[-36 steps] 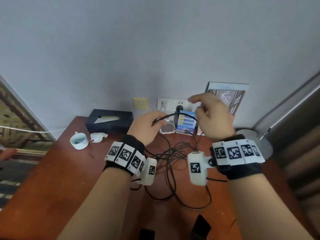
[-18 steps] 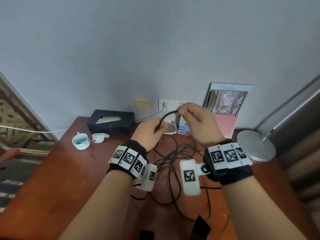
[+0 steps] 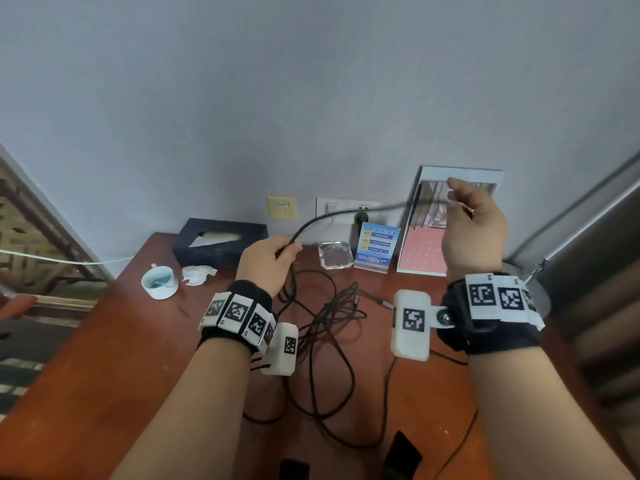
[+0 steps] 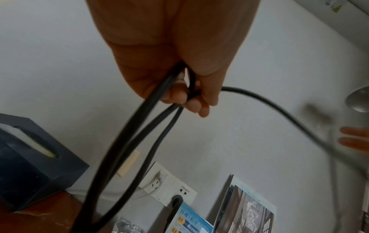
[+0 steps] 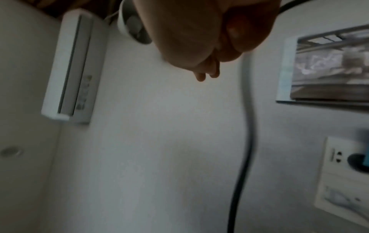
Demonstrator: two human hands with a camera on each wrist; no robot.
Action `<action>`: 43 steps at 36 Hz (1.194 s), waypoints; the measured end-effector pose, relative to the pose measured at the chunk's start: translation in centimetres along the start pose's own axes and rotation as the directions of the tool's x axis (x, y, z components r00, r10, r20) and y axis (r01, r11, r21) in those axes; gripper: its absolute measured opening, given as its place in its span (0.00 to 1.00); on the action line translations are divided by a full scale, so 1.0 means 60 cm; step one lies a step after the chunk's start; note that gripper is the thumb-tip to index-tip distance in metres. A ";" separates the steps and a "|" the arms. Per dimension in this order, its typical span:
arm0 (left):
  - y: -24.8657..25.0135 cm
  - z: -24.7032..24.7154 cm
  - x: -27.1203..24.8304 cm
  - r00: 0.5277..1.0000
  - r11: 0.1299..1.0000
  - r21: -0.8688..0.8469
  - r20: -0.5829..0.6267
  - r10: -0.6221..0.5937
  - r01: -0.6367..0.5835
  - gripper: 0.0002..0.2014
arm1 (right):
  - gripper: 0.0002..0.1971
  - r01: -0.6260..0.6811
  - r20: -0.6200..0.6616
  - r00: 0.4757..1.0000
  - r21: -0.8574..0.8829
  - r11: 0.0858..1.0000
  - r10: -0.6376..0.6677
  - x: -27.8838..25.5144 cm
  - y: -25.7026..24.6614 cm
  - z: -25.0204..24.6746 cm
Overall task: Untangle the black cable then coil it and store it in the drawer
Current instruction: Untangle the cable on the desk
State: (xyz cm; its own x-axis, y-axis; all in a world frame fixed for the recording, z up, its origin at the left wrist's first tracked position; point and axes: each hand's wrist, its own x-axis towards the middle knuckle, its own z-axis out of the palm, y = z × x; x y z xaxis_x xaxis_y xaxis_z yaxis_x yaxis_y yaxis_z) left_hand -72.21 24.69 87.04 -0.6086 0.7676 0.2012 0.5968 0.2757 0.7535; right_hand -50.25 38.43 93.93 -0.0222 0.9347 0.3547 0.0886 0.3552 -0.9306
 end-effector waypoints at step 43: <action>0.103 0.036 -0.038 0.924 0.978 0.026 0.334 0.189 -0.209 0.05 | 0.11 0.442 0.748 0.619 -0.584 0.681 0.240 -0.096 -0.039 0.060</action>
State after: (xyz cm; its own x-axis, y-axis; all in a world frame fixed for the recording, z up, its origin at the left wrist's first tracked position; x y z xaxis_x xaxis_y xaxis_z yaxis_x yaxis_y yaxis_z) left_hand -66.02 25.89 89.89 -0.2748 0.9541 0.1192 0.7241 0.1238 0.6785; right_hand -53.89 32.27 93.78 -0.7375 0.6715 -0.0713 0.6319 0.6491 -0.4236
